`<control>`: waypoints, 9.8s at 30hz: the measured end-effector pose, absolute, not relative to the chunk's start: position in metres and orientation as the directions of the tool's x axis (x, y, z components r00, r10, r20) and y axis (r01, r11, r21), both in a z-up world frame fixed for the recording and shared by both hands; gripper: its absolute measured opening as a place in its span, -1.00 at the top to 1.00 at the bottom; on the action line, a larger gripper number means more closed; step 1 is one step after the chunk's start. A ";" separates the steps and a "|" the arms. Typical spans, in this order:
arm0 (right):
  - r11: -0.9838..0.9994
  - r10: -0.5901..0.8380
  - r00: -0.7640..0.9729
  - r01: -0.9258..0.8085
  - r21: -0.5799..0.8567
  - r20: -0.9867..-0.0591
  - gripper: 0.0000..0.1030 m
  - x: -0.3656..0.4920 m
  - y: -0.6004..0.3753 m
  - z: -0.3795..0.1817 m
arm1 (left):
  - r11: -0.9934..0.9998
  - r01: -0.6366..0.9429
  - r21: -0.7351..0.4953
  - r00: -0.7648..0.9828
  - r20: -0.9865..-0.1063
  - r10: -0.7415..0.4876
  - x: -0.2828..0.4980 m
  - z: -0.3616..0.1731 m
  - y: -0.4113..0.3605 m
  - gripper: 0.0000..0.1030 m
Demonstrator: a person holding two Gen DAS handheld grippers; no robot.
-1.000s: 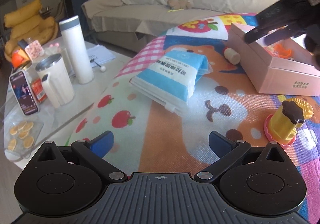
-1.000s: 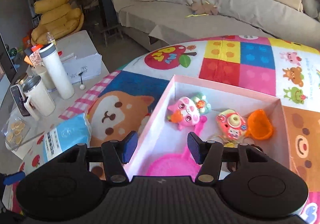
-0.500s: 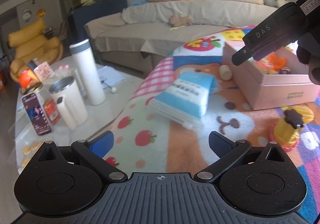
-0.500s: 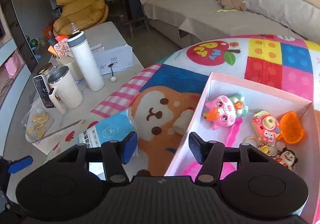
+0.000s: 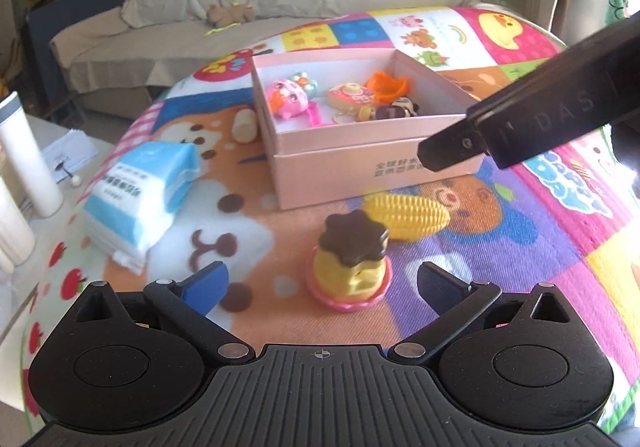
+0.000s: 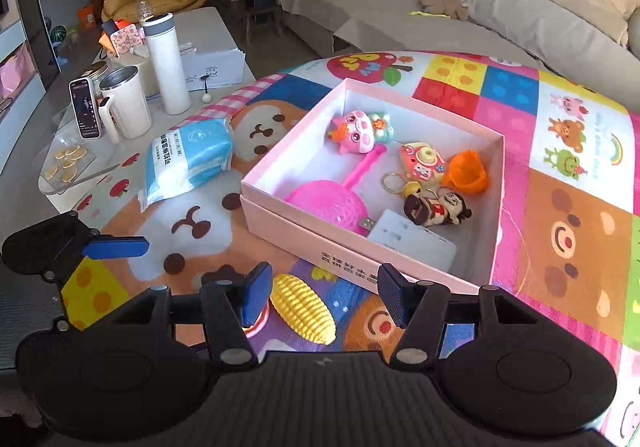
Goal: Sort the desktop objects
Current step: 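Grasp the yellow corn toy with the right gripper, then lift the corn with the right gripper while the left grasps the pudding toy, then lower the corn and pudding toy into the pink box, open both grippers, then withdraw both grippers from the pink box, then reach the right gripper toward the white red-capped yogurt bottle beside the box, then grasp the yogurt bottle with the right gripper while the left grasps the wet-wipes pack, then carry the bottle into the box and open the right gripper while the left carries the wipes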
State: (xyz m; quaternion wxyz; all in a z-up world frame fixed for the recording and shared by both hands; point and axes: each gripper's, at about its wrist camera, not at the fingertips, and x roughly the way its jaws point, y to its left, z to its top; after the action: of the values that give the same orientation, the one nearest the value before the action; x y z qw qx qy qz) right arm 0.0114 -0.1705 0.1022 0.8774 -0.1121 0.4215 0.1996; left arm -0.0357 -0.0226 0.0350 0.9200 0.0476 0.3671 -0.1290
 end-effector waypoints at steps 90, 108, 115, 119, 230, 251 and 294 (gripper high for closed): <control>0.800 0.228 0.417 -0.595 -0.075 -0.880 0.41 -0.046 -0.133 0.041 | 0.925 0.378 0.028 0.640 -0.730 -0.240 -0.080 0.028 0.001 -0.14; 0.892 0.249 0.675 -0.439 -0.107 -0.694 0.41 -0.006 -0.175 0.171 | 0.963 0.269 0.033 0.852 -0.475 -0.222 0.013 0.145 -0.016 -0.13; 0.948 0.194 0.732 -0.310 -0.066 -0.653 0.41 0.065 -0.207 0.186 | 0.940 0.317 -0.128 0.792 -0.510 -0.336 0.091 0.131 -0.039 -0.15; 0.967 0.181 0.695 -0.255 -0.003 -0.695 0.37 0.102 -0.225 0.161 | 0.953 0.273 -0.134 0.811 -0.501 -0.303 0.094 0.124 -0.010 -0.59; 0.948 0.189 0.688 -0.315 -0.053 -0.701 0.24 0.048 -0.177 0.102 | 0.983 0.103 0.152 0.776 -0.630 0.016 0.053 0.021 0.072 -0.91; 0.968 0.080 0.704 -0.223 -0.113 -0.705 0.27 0.127 -0.175 0.063 | 0.983 0.179 0.048 0.765 -0.635 -0.109 -0.008 0.046 0.065 -0.58; 0.857 0.337 0.633 -0.513 -0.051 -0.697 0.15 -0.105 -0.132 0.096 | 0.962 0.268 0.045 0.792 -0.579 -0.193 -0.103 0.092 0.047 -0.28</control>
State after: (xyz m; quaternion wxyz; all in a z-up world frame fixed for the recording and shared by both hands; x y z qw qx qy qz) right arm -0.1045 -0.1316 0.0959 0.8951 -0.1229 0.3569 0.2374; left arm -0.1029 0.0469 0.0916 0.9446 0.0626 0.2982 -0.1220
